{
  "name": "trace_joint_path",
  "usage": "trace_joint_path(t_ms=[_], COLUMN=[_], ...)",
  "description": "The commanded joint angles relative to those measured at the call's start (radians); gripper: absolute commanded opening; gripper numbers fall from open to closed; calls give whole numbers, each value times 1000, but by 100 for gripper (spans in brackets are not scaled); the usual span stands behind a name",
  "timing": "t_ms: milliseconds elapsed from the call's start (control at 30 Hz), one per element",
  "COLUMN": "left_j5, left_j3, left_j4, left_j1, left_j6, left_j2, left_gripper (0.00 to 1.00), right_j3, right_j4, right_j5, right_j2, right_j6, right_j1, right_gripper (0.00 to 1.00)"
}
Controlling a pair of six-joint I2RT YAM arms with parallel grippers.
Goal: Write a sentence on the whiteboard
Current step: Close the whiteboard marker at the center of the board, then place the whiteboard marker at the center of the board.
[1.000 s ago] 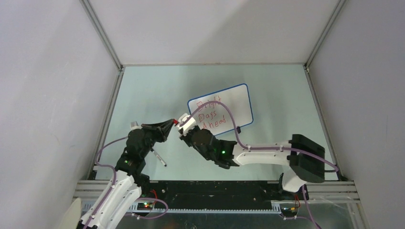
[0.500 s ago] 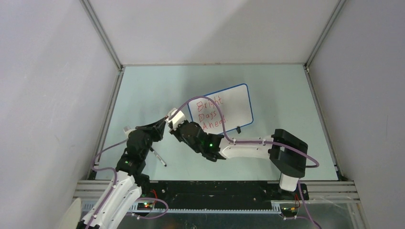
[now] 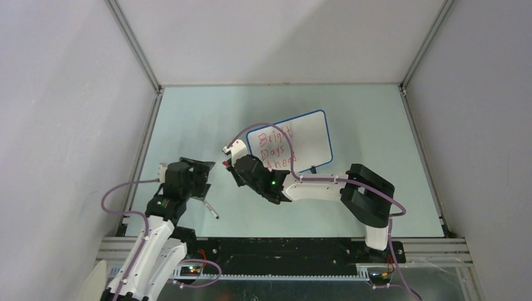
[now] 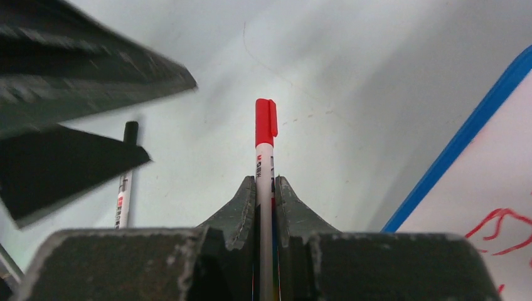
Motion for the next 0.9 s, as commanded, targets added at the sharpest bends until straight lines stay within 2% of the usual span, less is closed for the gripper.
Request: trace_joint_path(t_ms=[0, 33, 67, 133, 167, 200, 333, 433, 533, 633, 733, 867], left_j5=[-211, -271, -295, -347, -362, -365, -335, -304, -244, -211, -177, -223], left_j3=[178, 194, 218, 236, 238, 237, 225, 211, 184, 113, 41, -37], left_j4=[-299, -319, -350, -367, -366, -350, -279, -211, -114, 54, 209, 394], left_j1=[19, 20, 21, 21, 21, 21, 22, 20, 21, 20, 20, 18], left_j6=[236, 248, 267, 303, 319, 366, 560, 717, 767, 778, 815, 984], left_j2=[-8, -21, -42, -70, -78, -90, -86, -73, -82, -116, -151, -175], left_gripper=[93, 94, 95, 97, 98, 99, 99, 99, 99, 99, 99, 99], right_j3=[40, 42, 42, 41, 42, 42, 27, -59, -166, -240, -342, -489], right_j4=[6, 9, 16, 14, 9, -8, -87, -108, -129, -208, -280, -354], right_j5=[-41, -54, -63, -65, -58, -56, -64, -46, -33, -1, 43, 55], right_j2=[8, 9, 9, 6, -4, -10, -90, -218, -378, -509, -686, -884], right_j6=[93, 106, 112, 133, 148, 154, 163, 161, 166, 169, 154, 186], right_j1=[4, 6, 7, 10, 11, 9, 5, 0, -31, -71, -154, -382], right_gripper=[18, 22, 47, 92, 96, 98, 99, 98, 97, 96, 96, 97])
